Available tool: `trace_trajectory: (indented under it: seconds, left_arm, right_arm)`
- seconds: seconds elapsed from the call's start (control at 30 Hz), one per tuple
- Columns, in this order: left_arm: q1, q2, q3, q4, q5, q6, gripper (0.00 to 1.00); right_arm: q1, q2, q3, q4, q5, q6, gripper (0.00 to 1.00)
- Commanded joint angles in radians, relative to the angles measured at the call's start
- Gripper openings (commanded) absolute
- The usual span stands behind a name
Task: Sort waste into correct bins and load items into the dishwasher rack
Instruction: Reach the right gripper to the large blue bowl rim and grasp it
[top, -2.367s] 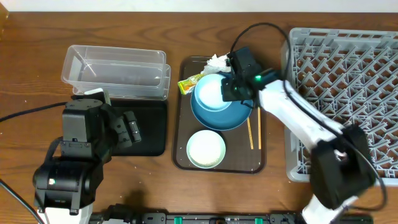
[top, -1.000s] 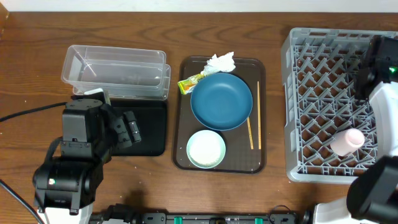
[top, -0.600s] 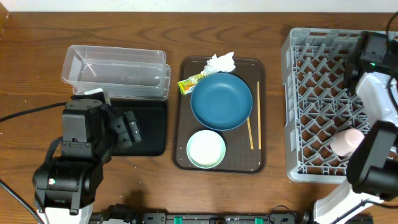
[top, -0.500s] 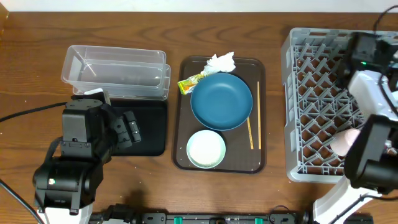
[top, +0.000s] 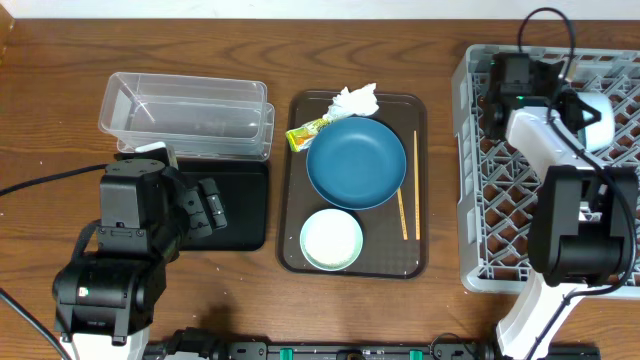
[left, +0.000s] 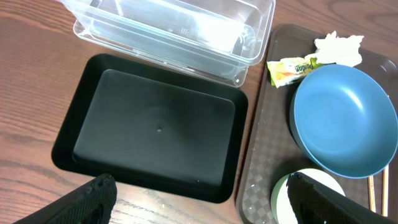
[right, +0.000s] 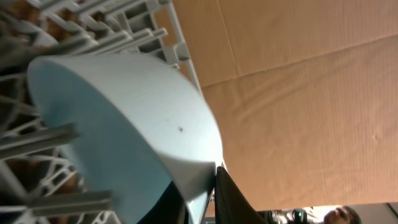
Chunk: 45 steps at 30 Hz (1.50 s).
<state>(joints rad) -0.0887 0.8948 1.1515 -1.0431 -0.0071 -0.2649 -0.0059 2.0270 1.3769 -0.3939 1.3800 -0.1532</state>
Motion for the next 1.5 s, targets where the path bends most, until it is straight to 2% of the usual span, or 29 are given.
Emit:
trace_trajectory:
  seconds: [0.0,0.03,0.17,0.27,0.4,0.53,0.63,0.7,0.77,0.83,0.9,1.1,1.3,1.47]
  left_arm:
    - [0.003,-0.001,0.012,0.0,-0.012,-0.002,0.9]
    - [0.003,-0.001,0.012,0.0,-0.012,-0.002,0.9]
    - [0.003,-0.001,0.012,0.0,-0.012,-0.002,0.9]
    - [0.003,-0.001,0.012,0.0,-0.012,-0.002,0.9]
    - [0.003,-0.001,0.012,0.0,-0.012,-0.002,0.9]
    - [0.003,-0.001,0.012,0.0,-0.012,-0.002,0.9]
    - [0.003,-0.001,0.012,0.0,-0.012,-0.002,0.9]
    - [0.003,-0.001,0.012,0.0,-0.012,-0.002,0.9]
    - [0.003,-0.001,0.012,0.0,-0.012,-0.002,0.9]
    - [0.003,-0.001,0.012,0.0,-0.012,-0.002,0.9]
    - [0.003,-0.001,0.012,0.0,-0.012,-0.002,0.9]
    - [0.003,-0.001,0.012,0.0,-0.012,-0.002,0.9]
    - [0.003,-0.001,0.012,0.0,-0.012,-0.002,0.9]
    - [0.003,-0.001,0.012,0.0,-0.012,-0.002,0.9]
  right_arm:
    - [0.037,0.008,-0.004,-0.007,0.021,-0.013,0.29]
    - [0.05,0.005,-0.004,-0.006,0.026,-0.013,0.35]
    - [0.104,-0.026,-0.003,-0.006,0.003,-0.014,0.48]
    - [0.149,-0.068,-0.003,-0.008,-0.114,-0.086,0.58]
    - [0.248,-0.169,-0.003,-0.015,-0.225,-0.088,0.67]
    - [0.391,-0.299,0.002,-0.09,-0.481,-0.071,0.67]
    - [0.506,-0.376,0.003,-0.18,-0.813,-0.003,0.68]
    - [0.57,-0.397,0.003,-0.221,-1.036,0.121,0.66]
    - [0.605,-0.39,0.001,-0.232,-1.177,0.252,0.66]
    - [0.62,-0.357,-0.003,-0.232,-1.276,0.418,0.75]
    - [0.62,-0.312,-0.003,-0.243,-1.331,0.555,0.76]
    - [0.554,-0.143,-0.003,-0.293,-1.345,0.735,0.74]
    - [0.457,-0.078,-0.003,-0.288,-1.455,0.74,0.71]
    - [0.43,-0.093,-0.003,-0.24,-1.609,0.557,0.63]
